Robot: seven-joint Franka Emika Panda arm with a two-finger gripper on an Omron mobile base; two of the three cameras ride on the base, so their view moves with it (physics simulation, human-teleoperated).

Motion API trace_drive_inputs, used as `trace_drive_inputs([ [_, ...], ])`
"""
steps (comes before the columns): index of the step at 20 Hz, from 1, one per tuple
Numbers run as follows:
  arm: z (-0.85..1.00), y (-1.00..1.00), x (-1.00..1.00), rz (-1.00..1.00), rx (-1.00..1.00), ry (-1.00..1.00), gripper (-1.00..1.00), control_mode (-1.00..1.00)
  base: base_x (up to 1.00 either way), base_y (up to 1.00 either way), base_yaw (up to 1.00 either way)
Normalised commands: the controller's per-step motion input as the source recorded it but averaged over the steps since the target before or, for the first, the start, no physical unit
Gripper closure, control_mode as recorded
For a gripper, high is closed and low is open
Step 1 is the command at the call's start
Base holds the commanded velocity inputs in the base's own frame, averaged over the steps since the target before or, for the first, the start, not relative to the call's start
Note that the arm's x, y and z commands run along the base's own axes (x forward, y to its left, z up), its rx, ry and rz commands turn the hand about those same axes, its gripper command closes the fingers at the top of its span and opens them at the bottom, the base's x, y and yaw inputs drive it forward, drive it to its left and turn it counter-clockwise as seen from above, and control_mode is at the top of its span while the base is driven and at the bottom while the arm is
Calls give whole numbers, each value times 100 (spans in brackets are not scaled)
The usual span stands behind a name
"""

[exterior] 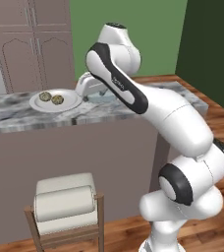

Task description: Place two dumplings into each of the tupperware containers and then place the containers in the fridge.

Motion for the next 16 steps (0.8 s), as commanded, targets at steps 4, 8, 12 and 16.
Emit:
trace_drive_inputs([
  [4, -31, 44, 46, 1, -1, 0, -100, -100, 0, 0, 0],
  [8, -29, 44, 21, 2, 0, 0, -100, -100, 0, 0, 0],
  [12, -20, 43, 49, 0, 0, 0, -100, -100, 0, 0, 0],
  [16, -8, 8, 40, 0, 0, 0, -100, -100, 0, 0, 0],
])
